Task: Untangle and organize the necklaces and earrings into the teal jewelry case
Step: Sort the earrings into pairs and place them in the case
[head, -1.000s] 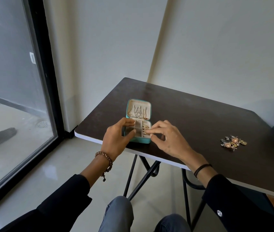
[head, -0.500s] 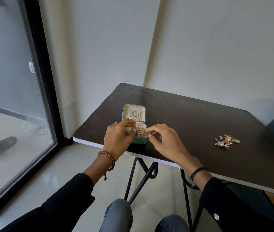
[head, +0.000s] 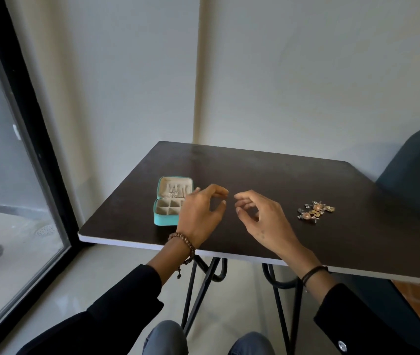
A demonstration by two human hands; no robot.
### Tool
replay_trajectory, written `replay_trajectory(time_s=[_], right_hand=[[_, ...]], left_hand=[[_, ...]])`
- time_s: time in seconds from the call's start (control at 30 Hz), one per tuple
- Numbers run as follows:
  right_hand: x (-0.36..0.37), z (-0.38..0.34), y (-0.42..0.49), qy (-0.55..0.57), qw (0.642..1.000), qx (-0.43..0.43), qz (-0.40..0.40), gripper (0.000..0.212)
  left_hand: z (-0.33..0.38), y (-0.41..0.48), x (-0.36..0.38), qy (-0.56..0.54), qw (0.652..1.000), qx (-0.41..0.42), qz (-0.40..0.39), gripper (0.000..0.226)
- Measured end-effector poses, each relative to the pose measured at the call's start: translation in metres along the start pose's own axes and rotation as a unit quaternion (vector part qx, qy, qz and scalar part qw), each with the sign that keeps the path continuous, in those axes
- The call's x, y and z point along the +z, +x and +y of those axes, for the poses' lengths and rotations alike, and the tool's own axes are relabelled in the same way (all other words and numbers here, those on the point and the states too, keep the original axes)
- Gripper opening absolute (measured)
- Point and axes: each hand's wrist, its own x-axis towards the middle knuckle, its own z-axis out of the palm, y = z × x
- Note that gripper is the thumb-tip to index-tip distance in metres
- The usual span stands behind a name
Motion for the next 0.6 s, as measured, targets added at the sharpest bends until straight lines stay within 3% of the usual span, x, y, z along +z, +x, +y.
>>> replay_trajectory(time_s=[0.2, 0.4, 0.6], right_hand=[[-0.037, 0.048, -0.021, -0.025, 0.998, 0.054, 0.031, 0.024], [-0.063, 0.100, -0.045, -0.043, 0.981, 0.159, 0.106, 0.021], [-0.080, 0.143, -0.051, -0.042, 0.946, 0.282, 0.153, 0.038]], left_hand=[[0.035, 0.005, 0.061, -0.080, 0.994, 0.019, -0.071, 0.019], [0.053, 0.007, 0.124, -0.128, 0.979, -0.024, -0.154, 0.019], [0.052, 0.018, 0.163, -0.115, 0.968, -0.042, -0.219, 0.028]])
